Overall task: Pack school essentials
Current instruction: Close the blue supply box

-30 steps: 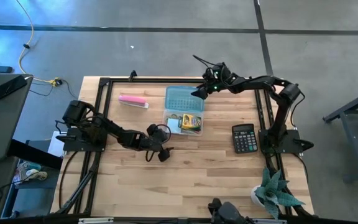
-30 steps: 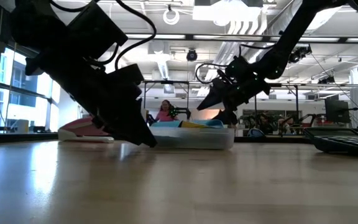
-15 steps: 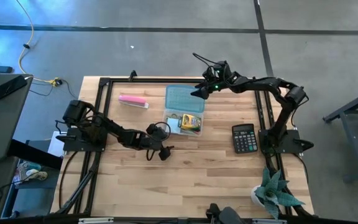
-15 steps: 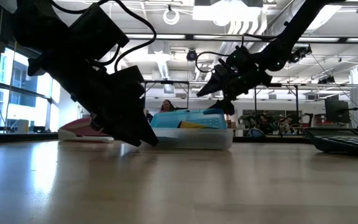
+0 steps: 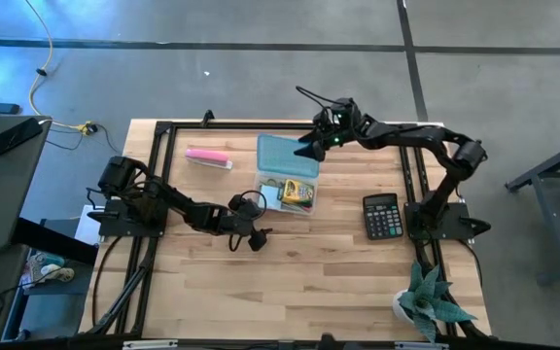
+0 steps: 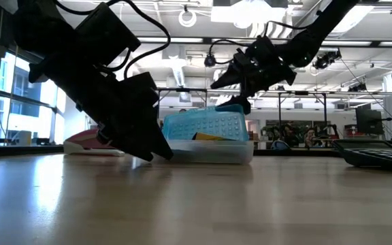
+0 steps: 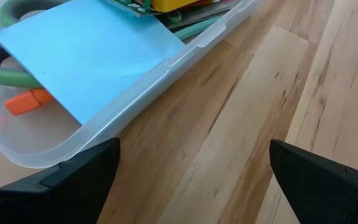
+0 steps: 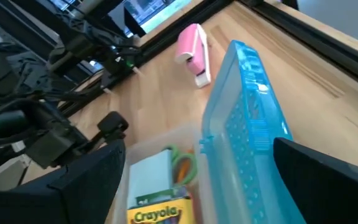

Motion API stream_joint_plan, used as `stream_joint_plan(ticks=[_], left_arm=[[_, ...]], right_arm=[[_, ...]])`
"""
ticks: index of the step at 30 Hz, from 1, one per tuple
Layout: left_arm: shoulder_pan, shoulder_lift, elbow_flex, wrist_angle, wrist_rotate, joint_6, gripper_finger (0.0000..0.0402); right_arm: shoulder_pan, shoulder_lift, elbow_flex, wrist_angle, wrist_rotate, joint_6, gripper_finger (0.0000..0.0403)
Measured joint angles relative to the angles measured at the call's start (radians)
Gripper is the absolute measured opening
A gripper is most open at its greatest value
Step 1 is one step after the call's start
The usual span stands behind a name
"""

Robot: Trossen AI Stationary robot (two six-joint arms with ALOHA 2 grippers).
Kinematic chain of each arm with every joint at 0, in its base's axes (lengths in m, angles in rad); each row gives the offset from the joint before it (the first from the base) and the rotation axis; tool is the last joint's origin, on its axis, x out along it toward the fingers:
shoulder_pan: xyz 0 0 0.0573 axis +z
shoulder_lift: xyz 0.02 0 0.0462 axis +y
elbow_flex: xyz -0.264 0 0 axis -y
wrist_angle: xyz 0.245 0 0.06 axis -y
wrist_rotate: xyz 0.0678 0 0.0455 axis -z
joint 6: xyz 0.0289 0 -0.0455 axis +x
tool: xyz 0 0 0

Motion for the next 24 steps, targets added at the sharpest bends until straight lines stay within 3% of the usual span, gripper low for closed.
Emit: stream_joint_plan(ticks=[24], left_arm=[[0.004,0.0,0.001,-0.001,-0.06,-0.049,0.04]], right_arm=[[0.119,-0.083,-0.002,-0.158,-0.061,0.036,0.0394]])
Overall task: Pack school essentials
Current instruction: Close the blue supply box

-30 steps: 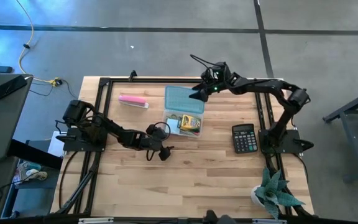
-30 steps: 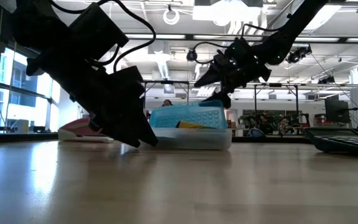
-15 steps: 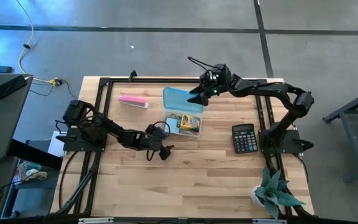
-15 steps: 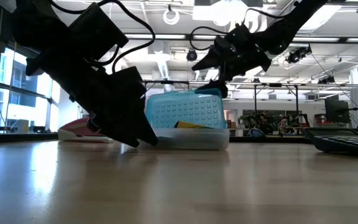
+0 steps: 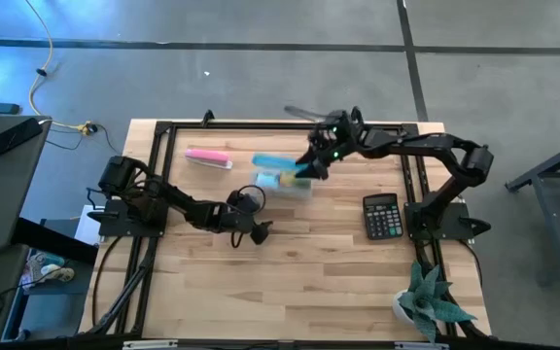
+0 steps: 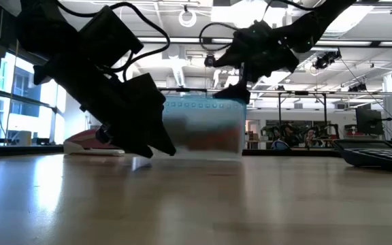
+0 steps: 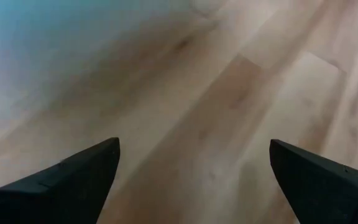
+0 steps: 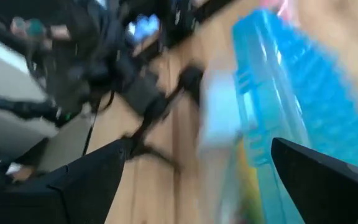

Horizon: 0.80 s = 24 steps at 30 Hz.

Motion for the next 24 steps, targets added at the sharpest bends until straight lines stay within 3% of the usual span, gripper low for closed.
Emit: stream_joint_plan(ticks=[4,17,24], left_arm=[[0.0,0.0,0.0,0.0,-0.004,-0.009,0.04],[-0.005,-0.006,0.0,-0.002,0.009,0.031,0.04],[0.002,-0.007,0.063,0.003,-0.036,0.264,0.0399]], right_arm=[[0.041,-0.017,-0.003,-0.052,0.019,-0.012,0.0394],[0.15,-0.023,-0.005,-0.123,0.24,-0.055,0.0394],[0.12,-0.024,-0.004,-0.136,0.463,-0.068,0.0394]])
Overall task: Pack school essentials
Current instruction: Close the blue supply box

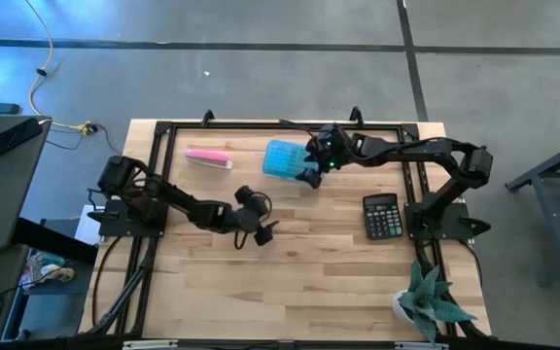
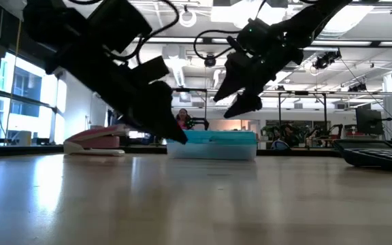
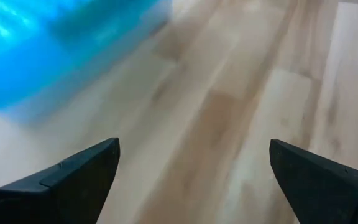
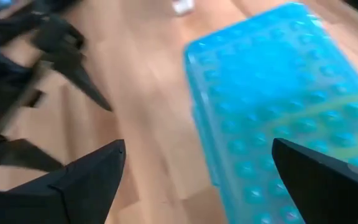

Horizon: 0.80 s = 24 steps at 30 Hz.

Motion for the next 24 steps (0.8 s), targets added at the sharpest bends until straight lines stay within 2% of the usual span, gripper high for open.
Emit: stream_joint_plan(ticks=[4,8,14,22,24], left_arm=[[0.024,0.0,0.067,-0.024,-0.066,0.174,0.0383],[0.069,0.0,0.146,-0.092,-0.082,0.314,0.0331],[0.163,-0.001,0.252,-0.225,-0.083,0.451,0.0209],[0.302,-0.001,0.296,-0.232,-0.068,0.592,0.0024],[0.345,-0.001,0.296,-0.236,-0.017,0.576,0.0008]], right_arm=[[-0.005,0.0,0.0,-0.035,0.087,-0.01,0.0382],[-0.005,0.0,0.0,-0.069,0.117,-0.02,0.0341],[-0.005,-0.001,0.001,-0.084,0.148,-0.026,0.0255],[-0.008,-0.002,0.002,-0.111,0.206,-0.048,0.0124],[-0.013,-0.002,0.002,-0.125,0.206,-0.048,0.0088]])
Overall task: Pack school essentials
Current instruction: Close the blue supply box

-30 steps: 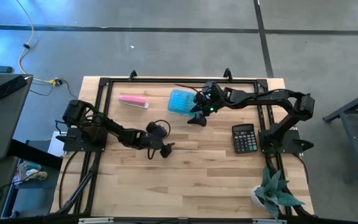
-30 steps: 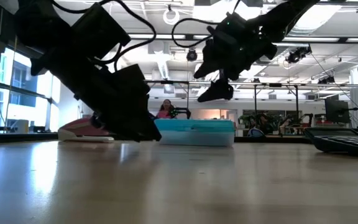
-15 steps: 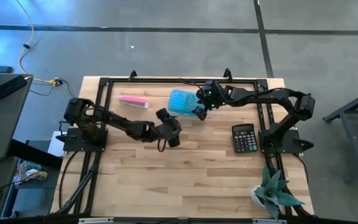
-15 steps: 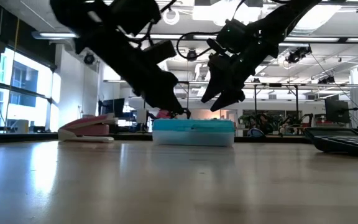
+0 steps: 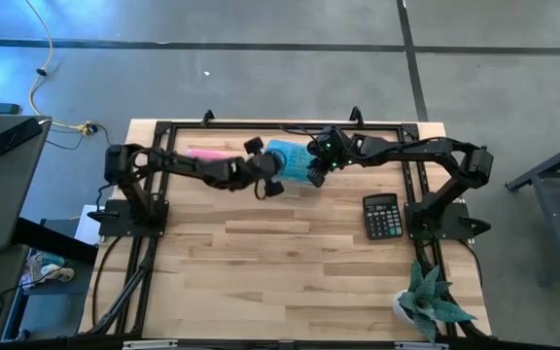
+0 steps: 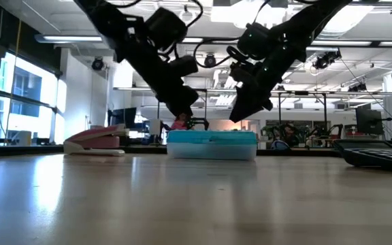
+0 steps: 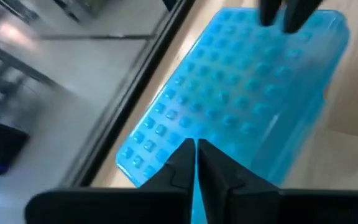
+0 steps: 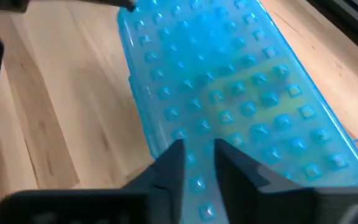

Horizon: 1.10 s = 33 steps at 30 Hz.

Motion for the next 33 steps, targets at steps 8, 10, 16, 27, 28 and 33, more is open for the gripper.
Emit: stream_joint_plan(ticks=[8,10,16,27,28,33], left_arm=[[0.132,0.0,-0.001,-0.014,0.307,-0.142,0.0003],[0.147,0.0,-0.001,-0.028,0.348,-0.177,0.0004],[0.152,0.005,-0.001,-0.125,0.421,-0.247,0.0001],[0.112,0.028,0.003,-0.171,0.459,-0.367,0.0001],[0.107,0.025,0.003,-0.175,0.472,-0.374,0.0001],[0.076,0.026,0.002,-0.176,0.452,-0.381,0.0001]], right_arm=[[-0.02,0.024,0.0,-0.025,0.001,0.0,0.0011],[-0.02,0.047,0.0,-0.027,0.003,0.001,0.0017],[-0.019,0.086,0.006,-0.01,0.003,0.003,0.0003],[-0.028,0.083,0.003,-0.008,0.013,0.006,0.0001],[-0.032,0.081,0.002,-0.009,0.01,0.006,0.0001],[-0.045,0.081,0.002,-0.011,-0.019,0.023,0.0]])
